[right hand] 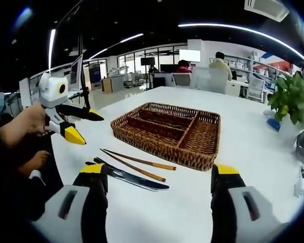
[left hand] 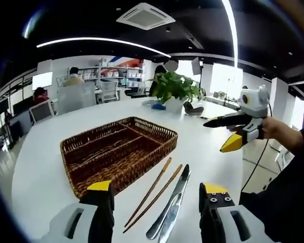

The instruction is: Arrange the knives, forks, and spoons in their matching storage slots by inserting each utensil handle-first until every utensil is classified and aligned in the correct compartment

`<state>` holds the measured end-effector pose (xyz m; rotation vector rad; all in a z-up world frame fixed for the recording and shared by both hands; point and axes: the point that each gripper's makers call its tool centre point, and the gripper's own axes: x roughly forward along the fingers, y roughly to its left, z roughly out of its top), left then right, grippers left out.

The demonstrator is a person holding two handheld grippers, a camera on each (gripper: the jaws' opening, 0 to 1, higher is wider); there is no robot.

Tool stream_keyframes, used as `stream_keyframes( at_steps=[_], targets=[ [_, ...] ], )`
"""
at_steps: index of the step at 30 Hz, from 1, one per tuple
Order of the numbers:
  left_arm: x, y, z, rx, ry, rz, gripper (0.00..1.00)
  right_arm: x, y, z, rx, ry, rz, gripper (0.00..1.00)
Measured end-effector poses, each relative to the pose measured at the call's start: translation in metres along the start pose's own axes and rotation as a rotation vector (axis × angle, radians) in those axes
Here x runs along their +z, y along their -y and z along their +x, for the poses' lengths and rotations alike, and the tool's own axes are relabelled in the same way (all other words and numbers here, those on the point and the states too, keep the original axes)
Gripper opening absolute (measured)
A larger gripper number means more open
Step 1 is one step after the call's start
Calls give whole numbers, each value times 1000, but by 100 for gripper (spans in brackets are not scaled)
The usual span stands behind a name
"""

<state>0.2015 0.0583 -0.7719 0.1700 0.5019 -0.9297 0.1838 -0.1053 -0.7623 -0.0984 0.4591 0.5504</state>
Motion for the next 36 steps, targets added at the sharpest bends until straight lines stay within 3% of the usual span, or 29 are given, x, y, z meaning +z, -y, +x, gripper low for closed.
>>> stream_keyframes(
  at_steps=[4,8,11,18,32,36],
  targets=[
    [-6,2,16,-56,-94,44,56,-1,0,-1,-1,-4,2,84],
    [-11,0,30,-60,-163,76,54,-4,-1,-1,-6,-17,6,82],
    [-16,0,37,-77,-214,95,46,-4,-3,-1,0,-17,12,80],
    [-31,-10,52,-79,-333,123,31,-10,-11,1,10,-41,3,78],
    [-56,-19,71,-103,-564,164,20,-21,-15,-1,11,-70,10,74],
    [-65,-24,71,-92,-629,189,11,-23,-15,-2,11,-75,11,74]
  ],
)
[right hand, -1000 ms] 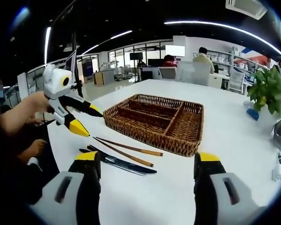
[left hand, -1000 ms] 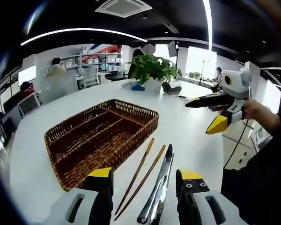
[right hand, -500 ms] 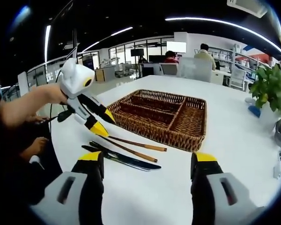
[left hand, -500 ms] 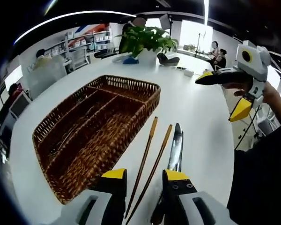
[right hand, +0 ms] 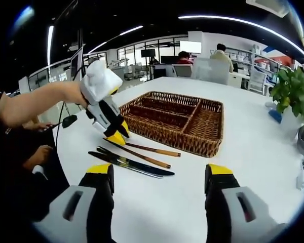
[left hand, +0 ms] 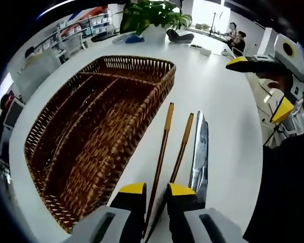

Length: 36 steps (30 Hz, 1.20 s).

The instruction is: Arrange the knives, forks, and spoons in their matching storage slots by inserting each utensil handle-first until every utensil is classified and aligned in the correct compartment

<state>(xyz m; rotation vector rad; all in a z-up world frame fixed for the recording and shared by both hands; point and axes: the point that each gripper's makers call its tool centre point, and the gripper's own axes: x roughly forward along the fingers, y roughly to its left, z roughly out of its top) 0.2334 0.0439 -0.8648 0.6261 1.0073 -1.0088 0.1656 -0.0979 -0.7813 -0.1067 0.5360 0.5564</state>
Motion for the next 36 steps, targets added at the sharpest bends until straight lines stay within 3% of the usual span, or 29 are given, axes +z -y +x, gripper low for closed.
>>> stream_keyframes(
  at_steps=[3,7,8,9,14,23,32,36],
  targets=[
    [-6,-1,1,0,-36,-4,9,0,0,1,0,-3,1,74],
    [-20,-1,7,8,-111,48,9,0,1,3,-1,-11,-4,74],
    [-12,-4,6,11,-70,74,9,0,0,4,0,-12,-6,73],
    [-16,-4,5,11,-97,37,9,0,0,5,0,-13,-7,73],
    [-15,-5,6,8,-109,46,8,-3,-2,8,5,-29,-11,73],
    [-13,-5,8,90,-163,94,3,-10,-3,12,10,-54,-6,71],
    [-14,-4,7,83,-168,162,2,-16,-4,12,12,-59,11,69],
    [-15,-5,5,56,-147,136,1,-15,-7,11,15,-57,8,69]
  ],
)
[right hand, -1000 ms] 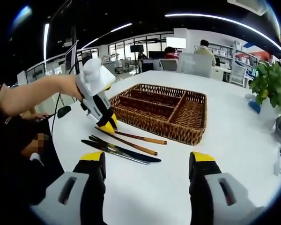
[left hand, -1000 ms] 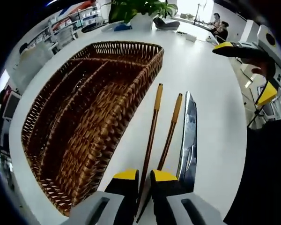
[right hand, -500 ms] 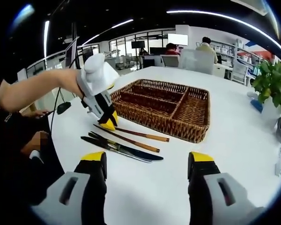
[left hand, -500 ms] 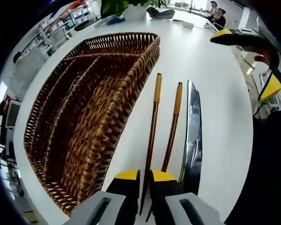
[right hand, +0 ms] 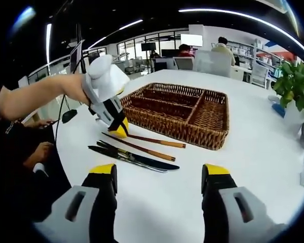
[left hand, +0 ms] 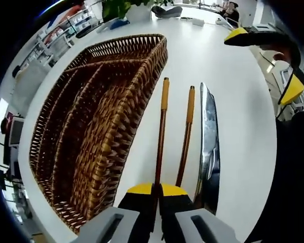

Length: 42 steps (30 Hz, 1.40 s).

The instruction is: Arrange the knives, forks, and spoons in their matching storage slots by inserting each utensil handle-first until every utensil is classified and aligned in the correct compartment

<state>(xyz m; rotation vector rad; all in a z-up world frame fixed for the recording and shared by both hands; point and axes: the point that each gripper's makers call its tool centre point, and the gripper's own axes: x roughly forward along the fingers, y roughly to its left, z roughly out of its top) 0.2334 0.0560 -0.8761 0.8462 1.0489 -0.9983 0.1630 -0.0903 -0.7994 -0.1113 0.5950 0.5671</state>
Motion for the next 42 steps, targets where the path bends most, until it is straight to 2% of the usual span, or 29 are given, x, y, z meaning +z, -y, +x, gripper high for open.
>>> stream_keyframes(
  at_steps=[3,14,23,25,30,33,36,42],
  targets=[
    [-2,3,-1,-22,-7,4,1,0,1,0,-3,3,0,68],
    [-6,2,-16,8,33,21,0,3,2,0,-17,18,17,65],
    [-1,5,-36,15,78,48,0,7,-4,5,-2,24,14,63],
    [2,5,-42,26,103,42,0,9,-5,6,-1,29,14,62],
    [19,11,-61,16,218,-17,0,20,-5,4,-9,72,21,57],
    [31,16,-77,3,306,-52,0,34,-5,1,-13,123,24,54],
    [37,16,-86,-2,355,-89,0,50,-5,-2,-18,187,36,49],
    [52,17,-106,-25,487,-190,0,72,-11,-2,-8,256,31,42]
  ],
)
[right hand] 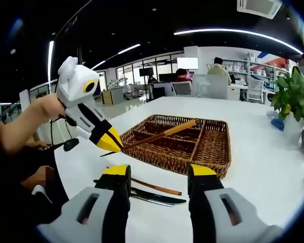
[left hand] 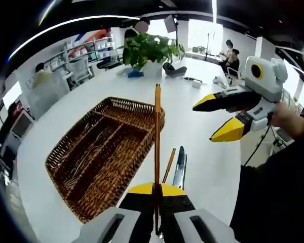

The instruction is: Arrange the knives, forks, and spoons in their matching storage slots by inserting each utensil handle-first until every utensil is classified and aligned in the correct compartment

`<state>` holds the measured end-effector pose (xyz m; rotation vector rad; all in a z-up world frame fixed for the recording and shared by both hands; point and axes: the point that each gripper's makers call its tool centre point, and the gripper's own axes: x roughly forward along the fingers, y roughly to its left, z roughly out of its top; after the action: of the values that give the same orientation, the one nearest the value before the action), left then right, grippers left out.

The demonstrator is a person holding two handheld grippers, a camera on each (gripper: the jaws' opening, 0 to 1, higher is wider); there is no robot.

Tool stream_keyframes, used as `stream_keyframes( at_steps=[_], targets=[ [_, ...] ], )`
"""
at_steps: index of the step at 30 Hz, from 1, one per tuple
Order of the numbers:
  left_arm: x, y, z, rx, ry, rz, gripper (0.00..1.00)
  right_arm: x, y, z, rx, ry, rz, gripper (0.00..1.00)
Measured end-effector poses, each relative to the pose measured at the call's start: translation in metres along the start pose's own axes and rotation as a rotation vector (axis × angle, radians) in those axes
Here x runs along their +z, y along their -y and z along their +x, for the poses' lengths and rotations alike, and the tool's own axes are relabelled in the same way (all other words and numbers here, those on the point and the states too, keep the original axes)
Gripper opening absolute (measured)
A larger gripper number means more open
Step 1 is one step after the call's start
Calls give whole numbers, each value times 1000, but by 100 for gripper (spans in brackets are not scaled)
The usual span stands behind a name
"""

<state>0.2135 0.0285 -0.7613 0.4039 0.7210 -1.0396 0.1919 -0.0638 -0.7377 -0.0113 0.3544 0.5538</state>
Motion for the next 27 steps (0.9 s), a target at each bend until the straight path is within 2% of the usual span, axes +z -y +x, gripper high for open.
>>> stream_keyframes(
  at_steps=[3,10,20,27],
  targets=[
    [4,3,-4,-9,35,-45,0,9,-5,4,12,28,8,40],
    [16,15,-7,-45,179,-188,0,22,-19,14,48,66,25,37],
    [21,26,-14,-19,274,-275,0,40,-26,22,57,122,65,30],
    [22,32,-15,27,340,-334,0,47,-32,28,73,149,101,26]
  ],
)
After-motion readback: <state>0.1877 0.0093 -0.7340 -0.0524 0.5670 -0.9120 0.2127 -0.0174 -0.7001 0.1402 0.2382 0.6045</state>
